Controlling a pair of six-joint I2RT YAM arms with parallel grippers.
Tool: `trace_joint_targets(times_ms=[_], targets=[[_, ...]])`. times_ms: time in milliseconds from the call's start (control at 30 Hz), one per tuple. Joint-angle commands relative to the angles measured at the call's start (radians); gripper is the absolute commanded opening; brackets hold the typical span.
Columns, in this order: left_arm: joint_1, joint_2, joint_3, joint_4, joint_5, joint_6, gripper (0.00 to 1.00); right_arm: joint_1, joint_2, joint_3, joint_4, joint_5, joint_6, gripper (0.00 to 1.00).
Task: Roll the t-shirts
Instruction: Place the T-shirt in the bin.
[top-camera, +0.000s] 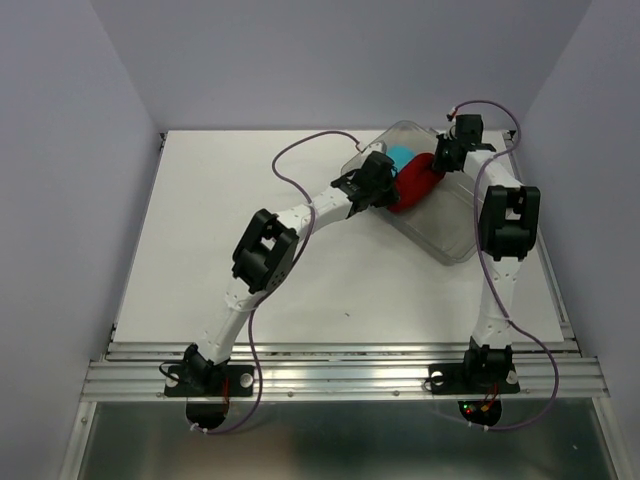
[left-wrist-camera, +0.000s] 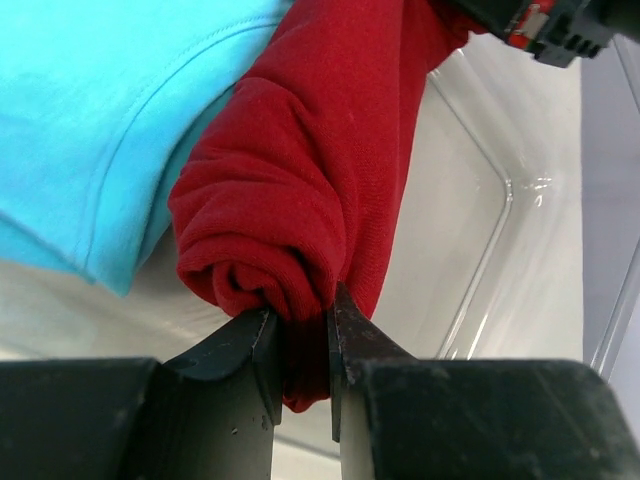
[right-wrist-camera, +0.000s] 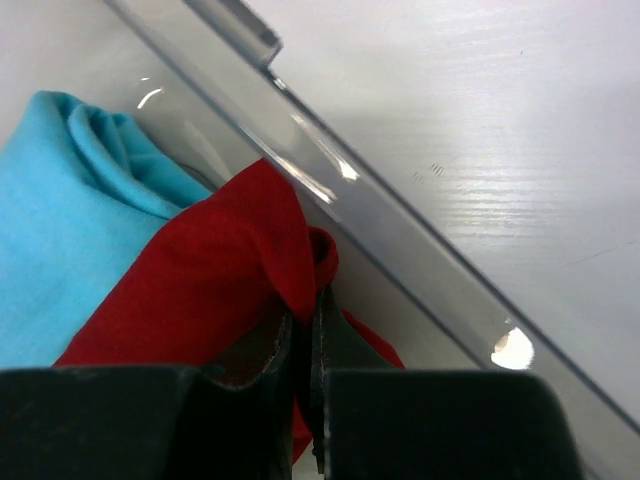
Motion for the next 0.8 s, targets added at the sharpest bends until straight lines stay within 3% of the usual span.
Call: trace_joint_targets(times_ms=[0,67,167,200,267,500,700,767], targets=[[-0.031,0.012,-0.001,-0.002,0.091,0.013,0.0,-0.005,0.021,0.065,0.116,0.006,-0.02,0.01],[-0.031,0.019,-0.001,-0.002,0.101,0.015,0.0,-0.005,0.023,0.067,0.114,0.005,-0.021,0.01],[-0.031,0.024,0.001,-0.007,0.113,0.018,0.21,-0.005,0.026,0.076,0.11,-0.012,-0.021,0.02],[-0.031,0.021,-0.001,-0.007,0.114,0.018,0.35,-0.005,0.027,0.081,0.107,-0.018,-0.02,0.07],[-0.031,0.012,-0.01,-0.007,0.111,0.019,0.45,-0.005,0.026,0.087,0.098,-0.038,-0.018,0.1],[-0.034,-0.036,-0.03,-0.03,0.065,0.038,0.74,-0.005,-0.01,0.072,0.098,-0.066,-0.005,0.46],[-0.035,-0.071,-0.021,-0.066,0.023,0.045,0.75,-0.005,-0.031,0.059,0.096,-0.076,-0.005,0.7],[-0.035,-0.087,-0.008,-0.089,0.015,0.051,0.75,-0.005,-0.045,0.05,0.098,-0.079,0.0,0.7]])
